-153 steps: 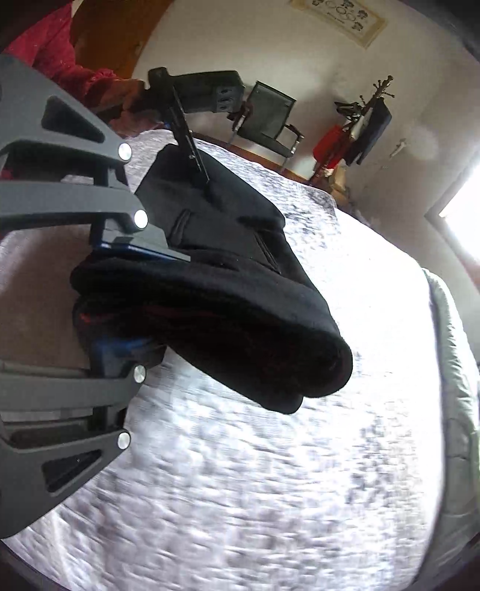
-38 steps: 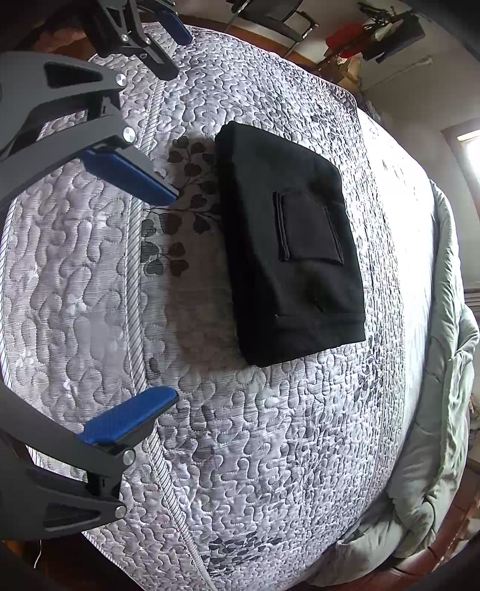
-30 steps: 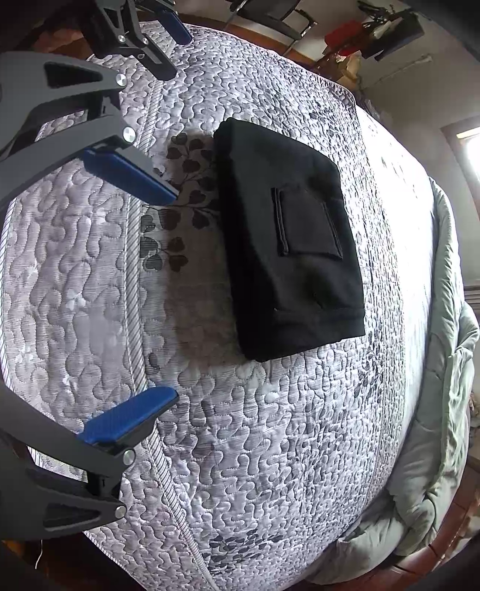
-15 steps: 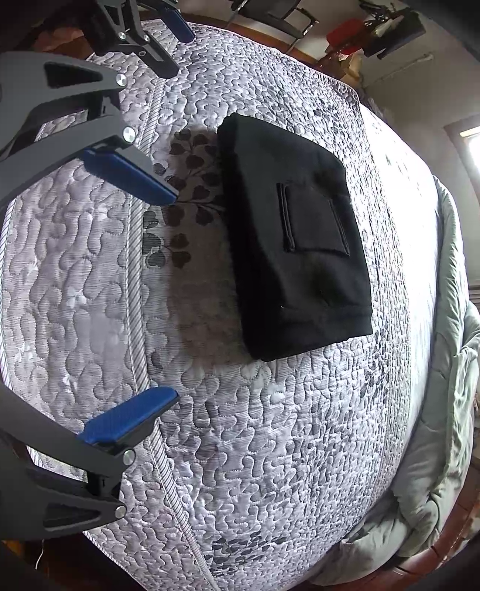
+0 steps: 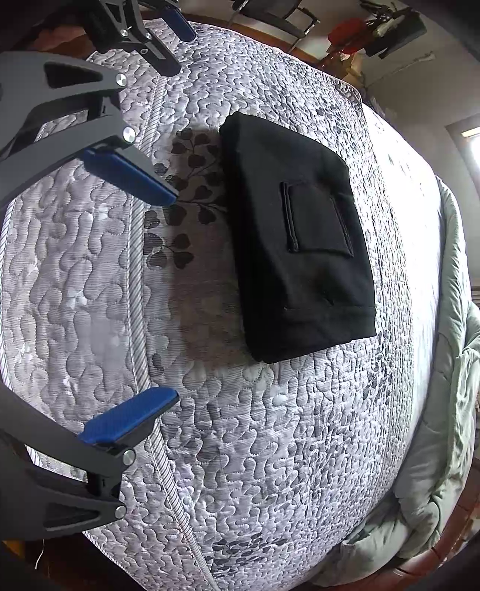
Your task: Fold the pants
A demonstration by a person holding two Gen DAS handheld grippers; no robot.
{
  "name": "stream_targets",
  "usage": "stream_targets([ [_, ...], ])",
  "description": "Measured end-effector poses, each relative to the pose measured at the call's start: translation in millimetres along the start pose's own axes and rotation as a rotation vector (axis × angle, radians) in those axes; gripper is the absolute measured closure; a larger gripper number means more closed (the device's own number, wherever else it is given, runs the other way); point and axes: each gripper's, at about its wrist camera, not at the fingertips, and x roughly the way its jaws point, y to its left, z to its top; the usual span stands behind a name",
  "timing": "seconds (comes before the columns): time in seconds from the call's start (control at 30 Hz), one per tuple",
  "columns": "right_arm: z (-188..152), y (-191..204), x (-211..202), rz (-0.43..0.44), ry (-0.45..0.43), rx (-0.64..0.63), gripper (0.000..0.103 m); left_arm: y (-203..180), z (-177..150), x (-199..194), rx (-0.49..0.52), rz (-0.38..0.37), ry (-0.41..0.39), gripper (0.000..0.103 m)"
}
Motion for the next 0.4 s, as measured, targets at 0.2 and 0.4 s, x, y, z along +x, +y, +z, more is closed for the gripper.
stream_targets([
  [0.2,-0.1,-2.1,3.1,0.002,0.01,0.006,0.005,-0.8,0.8,-1.3,-0.008,-0.009,-0.002,0.006],
  [0.4,-1.1,-7.7,4.1,0.004,0.011,0.015,0.005,-3.9,0.6,-5.4,-0.008,-0.004,-0.006,0.006],
])
